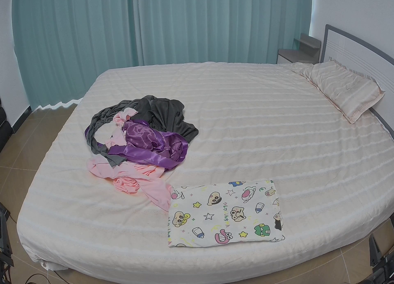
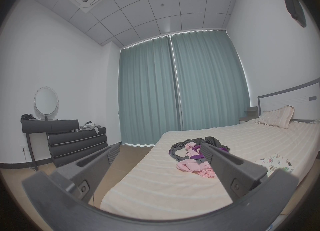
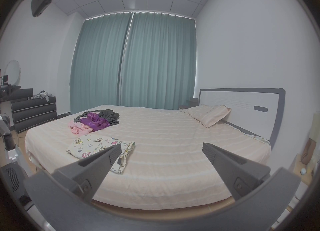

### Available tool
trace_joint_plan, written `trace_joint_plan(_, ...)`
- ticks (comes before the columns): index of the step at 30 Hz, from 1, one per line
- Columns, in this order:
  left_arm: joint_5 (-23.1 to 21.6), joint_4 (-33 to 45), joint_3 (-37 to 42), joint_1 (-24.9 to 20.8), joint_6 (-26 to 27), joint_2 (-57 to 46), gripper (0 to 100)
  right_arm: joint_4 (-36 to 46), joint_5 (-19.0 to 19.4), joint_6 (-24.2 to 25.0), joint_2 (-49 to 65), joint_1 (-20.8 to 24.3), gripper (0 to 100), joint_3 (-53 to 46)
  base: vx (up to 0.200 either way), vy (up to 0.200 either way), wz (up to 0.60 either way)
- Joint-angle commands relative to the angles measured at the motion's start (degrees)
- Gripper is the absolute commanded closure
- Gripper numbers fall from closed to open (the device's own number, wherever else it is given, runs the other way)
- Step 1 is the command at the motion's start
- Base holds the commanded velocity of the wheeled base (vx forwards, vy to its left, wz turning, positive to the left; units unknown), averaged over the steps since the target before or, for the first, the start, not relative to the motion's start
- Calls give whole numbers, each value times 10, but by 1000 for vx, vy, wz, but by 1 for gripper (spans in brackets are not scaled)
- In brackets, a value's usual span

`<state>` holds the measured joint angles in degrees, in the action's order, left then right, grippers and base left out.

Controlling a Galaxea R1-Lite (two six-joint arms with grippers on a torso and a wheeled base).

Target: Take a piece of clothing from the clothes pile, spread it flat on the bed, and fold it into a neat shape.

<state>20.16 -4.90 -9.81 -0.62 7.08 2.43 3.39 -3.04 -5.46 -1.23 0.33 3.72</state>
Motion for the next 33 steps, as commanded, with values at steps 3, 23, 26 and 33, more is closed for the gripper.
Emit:
trace_joint_plan(3, -1, -1, 36, 4, 3, -23, 0, 2, -87, -3, 12, 0, 0, -3, 0, 0, 0)
trace_joint_plan(23, -181, 17, 97, 4, -57, -23, 0, -3, 44, 28, 12, 0, 0, -11, 0, 0, 0)
trace_joint_plan(26, -199, 22, 95, 4, -71, -23, 0, -3, 60, 19, 12, 0, 0, -11, 0, 0, 0)
trace_joint_plan(33, -252, 19, 96, 4, -60, -23, 0, -3, 34, 50, 11, -1, 0, -25, 0, 0, 0)
